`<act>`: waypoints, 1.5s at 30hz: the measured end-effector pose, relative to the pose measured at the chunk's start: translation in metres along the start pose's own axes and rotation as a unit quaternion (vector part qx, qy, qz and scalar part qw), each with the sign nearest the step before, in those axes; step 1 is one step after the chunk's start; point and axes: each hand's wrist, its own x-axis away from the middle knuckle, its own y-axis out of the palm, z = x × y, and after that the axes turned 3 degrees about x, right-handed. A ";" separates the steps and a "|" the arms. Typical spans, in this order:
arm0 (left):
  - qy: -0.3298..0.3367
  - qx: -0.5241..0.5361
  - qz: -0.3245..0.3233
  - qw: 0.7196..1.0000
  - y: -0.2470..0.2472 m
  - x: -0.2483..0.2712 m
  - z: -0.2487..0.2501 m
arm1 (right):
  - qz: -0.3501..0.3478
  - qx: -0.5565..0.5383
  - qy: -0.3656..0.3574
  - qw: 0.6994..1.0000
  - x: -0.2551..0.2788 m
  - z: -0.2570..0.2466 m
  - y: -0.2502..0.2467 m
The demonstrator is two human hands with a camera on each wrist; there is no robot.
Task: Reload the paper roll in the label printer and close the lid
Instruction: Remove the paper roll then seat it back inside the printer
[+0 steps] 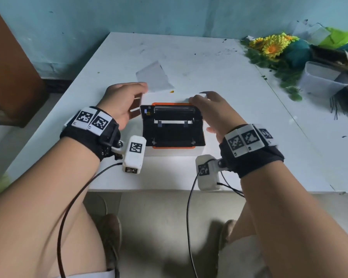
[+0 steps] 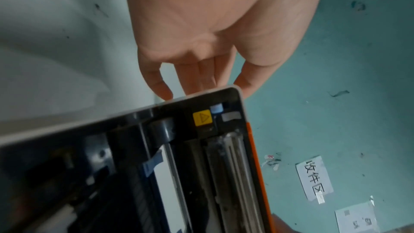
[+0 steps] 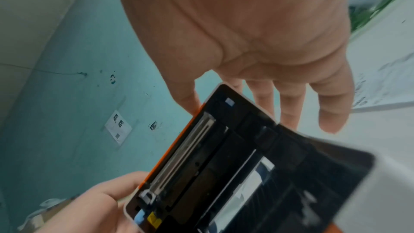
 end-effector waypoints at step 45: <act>-0.104 -0.110 -0.077 0.985 0.008 0.034 -0.003 | -0.156 -0.266 0.096 0.946 -0.032 0.010 0.001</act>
